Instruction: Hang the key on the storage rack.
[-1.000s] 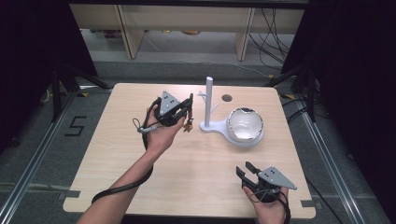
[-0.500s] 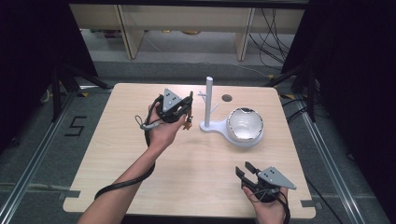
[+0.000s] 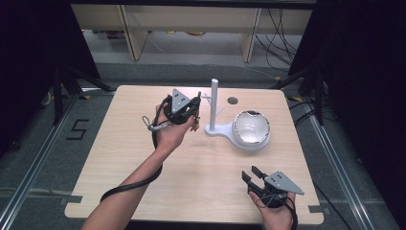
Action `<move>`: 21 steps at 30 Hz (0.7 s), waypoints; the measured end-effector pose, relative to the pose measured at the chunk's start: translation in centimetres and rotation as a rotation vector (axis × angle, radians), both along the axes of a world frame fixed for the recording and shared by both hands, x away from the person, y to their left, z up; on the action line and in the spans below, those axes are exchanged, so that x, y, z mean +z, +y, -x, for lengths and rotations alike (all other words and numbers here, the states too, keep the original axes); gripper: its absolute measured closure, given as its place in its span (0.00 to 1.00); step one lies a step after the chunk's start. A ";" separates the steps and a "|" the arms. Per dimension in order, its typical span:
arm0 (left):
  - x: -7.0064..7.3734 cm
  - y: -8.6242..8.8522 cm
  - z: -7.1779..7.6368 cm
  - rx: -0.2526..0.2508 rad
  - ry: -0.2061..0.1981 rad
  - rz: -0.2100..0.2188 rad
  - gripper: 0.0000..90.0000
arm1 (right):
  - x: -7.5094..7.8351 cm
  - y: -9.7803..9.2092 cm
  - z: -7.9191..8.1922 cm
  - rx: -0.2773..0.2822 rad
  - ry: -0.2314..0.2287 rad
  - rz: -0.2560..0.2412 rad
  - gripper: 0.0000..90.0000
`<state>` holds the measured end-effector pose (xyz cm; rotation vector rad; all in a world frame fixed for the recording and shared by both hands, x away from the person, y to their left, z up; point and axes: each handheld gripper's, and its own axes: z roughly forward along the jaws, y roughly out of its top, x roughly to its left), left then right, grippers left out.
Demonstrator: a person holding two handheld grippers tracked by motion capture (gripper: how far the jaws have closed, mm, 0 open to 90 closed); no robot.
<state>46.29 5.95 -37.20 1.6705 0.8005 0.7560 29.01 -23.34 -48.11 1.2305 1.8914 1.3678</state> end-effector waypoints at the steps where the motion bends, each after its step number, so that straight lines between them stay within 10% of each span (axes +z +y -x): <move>1: 0.0 -0.1 0.0 0.002 0.000 0.000 0.93 | 0.0 0.0 0.0 0.000 0.000 0.000 0.62; 21: 0.0 -0.7 -0.2 0.002 -0.008 -0.022 0.93 | -0.2 0.0 -0.1 -0.001 -0.008 0.003 0.62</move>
